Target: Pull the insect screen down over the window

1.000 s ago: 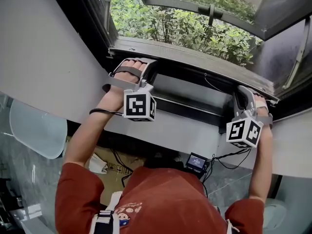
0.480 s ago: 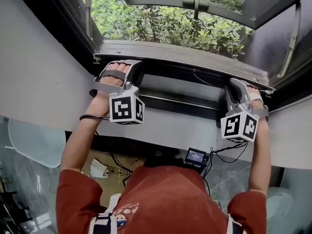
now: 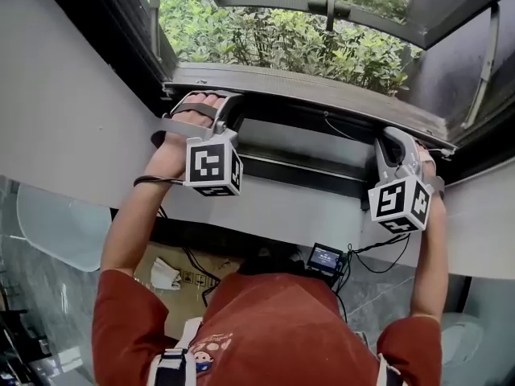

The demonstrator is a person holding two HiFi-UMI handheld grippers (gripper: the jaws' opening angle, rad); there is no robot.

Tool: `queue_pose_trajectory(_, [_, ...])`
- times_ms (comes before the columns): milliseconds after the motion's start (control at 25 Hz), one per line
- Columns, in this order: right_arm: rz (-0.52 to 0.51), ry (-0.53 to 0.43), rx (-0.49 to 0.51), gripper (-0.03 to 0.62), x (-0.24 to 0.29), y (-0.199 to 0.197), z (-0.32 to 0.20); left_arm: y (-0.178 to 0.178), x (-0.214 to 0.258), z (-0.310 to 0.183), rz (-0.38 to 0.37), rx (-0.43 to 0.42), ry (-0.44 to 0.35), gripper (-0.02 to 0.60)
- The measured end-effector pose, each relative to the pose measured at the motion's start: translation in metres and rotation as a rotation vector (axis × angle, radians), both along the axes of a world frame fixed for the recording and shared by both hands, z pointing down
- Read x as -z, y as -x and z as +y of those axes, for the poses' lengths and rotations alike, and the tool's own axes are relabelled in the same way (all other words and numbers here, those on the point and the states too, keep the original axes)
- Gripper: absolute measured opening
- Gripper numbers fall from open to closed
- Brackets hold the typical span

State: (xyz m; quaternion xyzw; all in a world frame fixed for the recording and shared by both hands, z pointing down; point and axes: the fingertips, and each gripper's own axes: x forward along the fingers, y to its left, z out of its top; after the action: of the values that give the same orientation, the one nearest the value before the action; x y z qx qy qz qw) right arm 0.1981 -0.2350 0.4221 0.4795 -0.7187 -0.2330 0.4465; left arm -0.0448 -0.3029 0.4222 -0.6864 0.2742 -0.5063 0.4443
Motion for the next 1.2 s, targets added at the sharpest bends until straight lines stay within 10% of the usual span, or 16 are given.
queue_pose_trajectory(1200, [-0.089, 0.026, -0.016, 0.057, 0.009, 0.002, -0.004, 0.000, 0.006, -0.003, 0.061, 0.005, 0.028, 0.037])
